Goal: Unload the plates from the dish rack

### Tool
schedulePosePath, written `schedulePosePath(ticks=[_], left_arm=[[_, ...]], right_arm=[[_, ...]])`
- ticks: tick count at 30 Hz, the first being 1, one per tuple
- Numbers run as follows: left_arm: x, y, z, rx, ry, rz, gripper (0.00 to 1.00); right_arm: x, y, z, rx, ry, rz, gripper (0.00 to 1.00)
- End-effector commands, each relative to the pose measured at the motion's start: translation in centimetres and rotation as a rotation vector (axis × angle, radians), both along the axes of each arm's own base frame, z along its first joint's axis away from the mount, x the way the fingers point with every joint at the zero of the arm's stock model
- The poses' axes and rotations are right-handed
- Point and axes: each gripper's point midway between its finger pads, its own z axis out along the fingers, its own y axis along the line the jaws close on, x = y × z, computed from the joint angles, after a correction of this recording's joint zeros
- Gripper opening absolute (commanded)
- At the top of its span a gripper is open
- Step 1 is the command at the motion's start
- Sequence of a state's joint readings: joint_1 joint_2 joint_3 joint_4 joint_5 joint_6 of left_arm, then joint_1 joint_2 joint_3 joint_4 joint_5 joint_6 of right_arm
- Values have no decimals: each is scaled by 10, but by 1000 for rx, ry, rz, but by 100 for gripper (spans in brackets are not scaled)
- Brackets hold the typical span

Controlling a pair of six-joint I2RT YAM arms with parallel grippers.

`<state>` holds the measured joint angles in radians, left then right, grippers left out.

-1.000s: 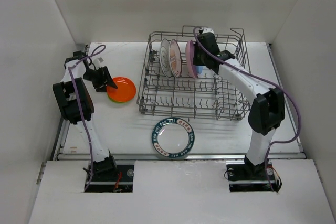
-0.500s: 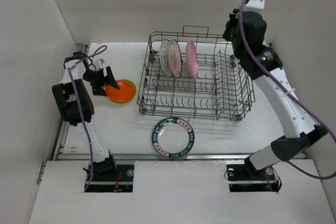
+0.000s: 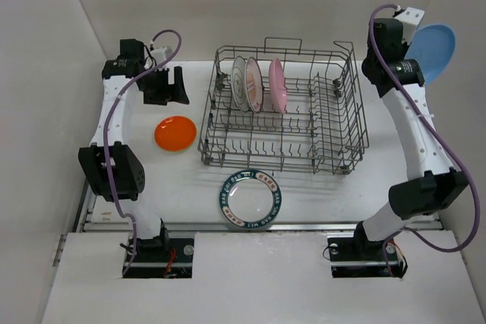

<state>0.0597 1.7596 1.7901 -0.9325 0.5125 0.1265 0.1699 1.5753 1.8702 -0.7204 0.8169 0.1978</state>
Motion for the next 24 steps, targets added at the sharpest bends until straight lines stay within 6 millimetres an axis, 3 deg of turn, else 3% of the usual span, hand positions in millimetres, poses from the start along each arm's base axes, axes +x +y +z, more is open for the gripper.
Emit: schedulePosePath(ticks=[1,3,6,8,10,12,15,18,24], left_arm=[[-2,27,-29,103,106,109,80],[-8,39,-45,114,158,139,80],[-11,27,-41,60,140,73,82],[-9,12,-29,-21,112,22,83],[-4,-11,-5,-64,45,-44,85],[-6,-31,5,-86,37,-104,86],[-10,-65,21,-107,2,-206,89],[-5,-77,22,-66,-19,-216,91],[13,-83,-6,23,47,-204,91]], right_arm=[[1,-4,-30,61,59,10,0],[0,-8,-40,65,80,-3,0],[4,-24,-60,105,103,-26,0],[14,-35,-84,158,150,-15,0],[20,-39,-104,188,192,-13,0],[27,-36,-137,235,266,9,0],[29,-45,-169,306,309,-23,0],[30,-52,-205,348,374,-27,0],[36,-50,-258,398,478,-26,4]])
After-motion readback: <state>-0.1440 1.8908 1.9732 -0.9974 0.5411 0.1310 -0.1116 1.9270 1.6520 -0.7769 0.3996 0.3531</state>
